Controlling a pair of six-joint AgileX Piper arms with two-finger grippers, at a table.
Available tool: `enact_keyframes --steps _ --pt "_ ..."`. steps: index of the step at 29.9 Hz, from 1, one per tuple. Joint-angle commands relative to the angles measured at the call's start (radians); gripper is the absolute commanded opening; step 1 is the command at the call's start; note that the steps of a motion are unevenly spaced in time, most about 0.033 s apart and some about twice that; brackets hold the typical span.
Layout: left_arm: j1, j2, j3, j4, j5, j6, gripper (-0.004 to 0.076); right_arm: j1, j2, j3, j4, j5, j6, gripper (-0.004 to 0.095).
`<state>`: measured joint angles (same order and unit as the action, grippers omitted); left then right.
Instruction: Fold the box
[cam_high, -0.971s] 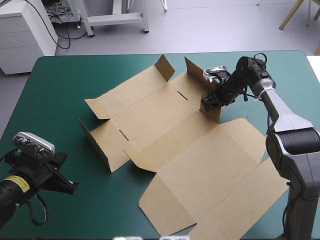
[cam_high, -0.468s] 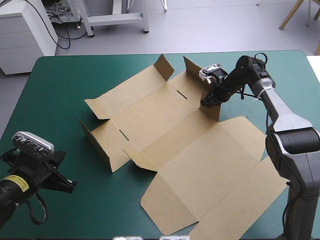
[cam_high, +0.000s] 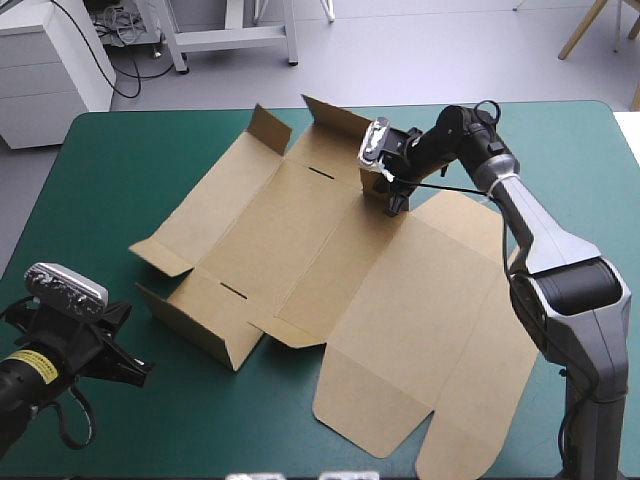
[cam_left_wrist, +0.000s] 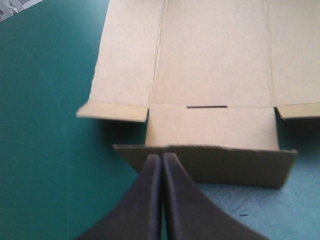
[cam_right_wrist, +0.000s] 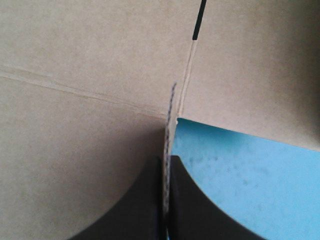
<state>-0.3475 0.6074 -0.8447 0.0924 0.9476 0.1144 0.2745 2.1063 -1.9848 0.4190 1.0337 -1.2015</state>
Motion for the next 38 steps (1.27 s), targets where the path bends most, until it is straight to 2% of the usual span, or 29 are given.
enact_keyframes --steps 1,5,12,19,21,23,24,27,29,34,38 --pt "-0.006 0.009 -0.035 0.004 -0.065 -0.012 -0.001 0.051 -0.058 -0.034 0.036 -0.053 -0.192 -0.002" --pt "-0.006 0.009 -0.035 0.004 -0.065 -0.012 -0.001 0.111 -0.058 -0.034 0.036 -0.065 -0.292 -0.002" --pt "-0.006 0.009 -0.035 0.004 -0.065 -0.012 -0.001 0.191 -0.058 -0.034 0.036 -0.076 -0.293 -0.0019" --pt "-0.006 0.009 -0.035 -0.002 -0.067 -0.012 -0.001 0.195 -0.058 -0.034 0.038 -0.086 -0.288 -0.0014" --pt "-0.006 0.009 -0.035 -0.002 -0.065 -0.012 -0.001 0.195 -0.058 -0.034 0.036 -0.088 -0.274 0.0025" --pt "-0.006 0.009 -0.035 -0.002 -0.065 -0.012 -0.001 0.195 -0.058 -0.034 0.036 -0.092 -0.265 0.0114" --pt "-0.006 0.009 -0.035 -0.002 -0.065 -0.012 -0.001 0.195 -0.058 -0.034 0.036 -0.094 -0.255 0.02" --pt "-0.006 0.009 -0.035 -0.002 -0.065 -0.012 -0.001 0.195 -0.065 -0.05 0.036 -0.098 -0.152 0.042" --pt "-0.006 0.009 -0.035 -0.002 -0.065 -0.012 -0.001 0.194 -0.071 -0.067 0.034 -0.097 -0.062 0.0497" --pt "-0.006 0.009 -0.035 0.0 -0.065 -0.012 -0.001 0.194 -0.107 -0.125 0.008 -0.072 0.141 0.0461" --pt "-0.006 0.009 -0.035 0.0 -0.065 -0.012 -0.001 0.194 -0.15 -0.159 -0.048 -0.031 0.291 0.0347"
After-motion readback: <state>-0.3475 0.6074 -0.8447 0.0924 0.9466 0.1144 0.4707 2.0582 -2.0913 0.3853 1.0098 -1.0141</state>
